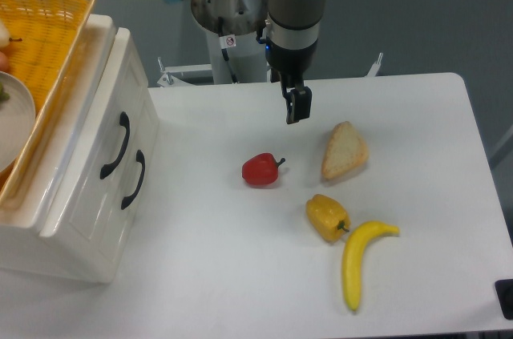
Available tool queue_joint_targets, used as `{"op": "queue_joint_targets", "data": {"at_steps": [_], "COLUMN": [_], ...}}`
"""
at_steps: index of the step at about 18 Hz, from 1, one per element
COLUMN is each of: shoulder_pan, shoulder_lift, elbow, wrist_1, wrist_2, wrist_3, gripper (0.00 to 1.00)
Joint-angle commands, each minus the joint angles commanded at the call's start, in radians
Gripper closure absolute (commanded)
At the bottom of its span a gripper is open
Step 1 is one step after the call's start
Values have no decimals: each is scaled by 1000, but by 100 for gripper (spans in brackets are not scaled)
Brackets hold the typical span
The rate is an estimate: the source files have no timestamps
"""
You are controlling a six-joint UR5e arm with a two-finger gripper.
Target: Slide open the top white drawer
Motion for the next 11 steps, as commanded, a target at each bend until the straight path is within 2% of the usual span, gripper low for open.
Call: {"op": "queue_joint_targets", "data": {"at_steps": [8, 11], "shoulder_pan": [-3, -5], "shoulder_lift": [-8, -5], "elbow": [-3, -15], "wrist_1": [-9, -6], "wrist_2": [0, 2], "wrist_3": [-5, -76], "gripper": [0, 0]}}
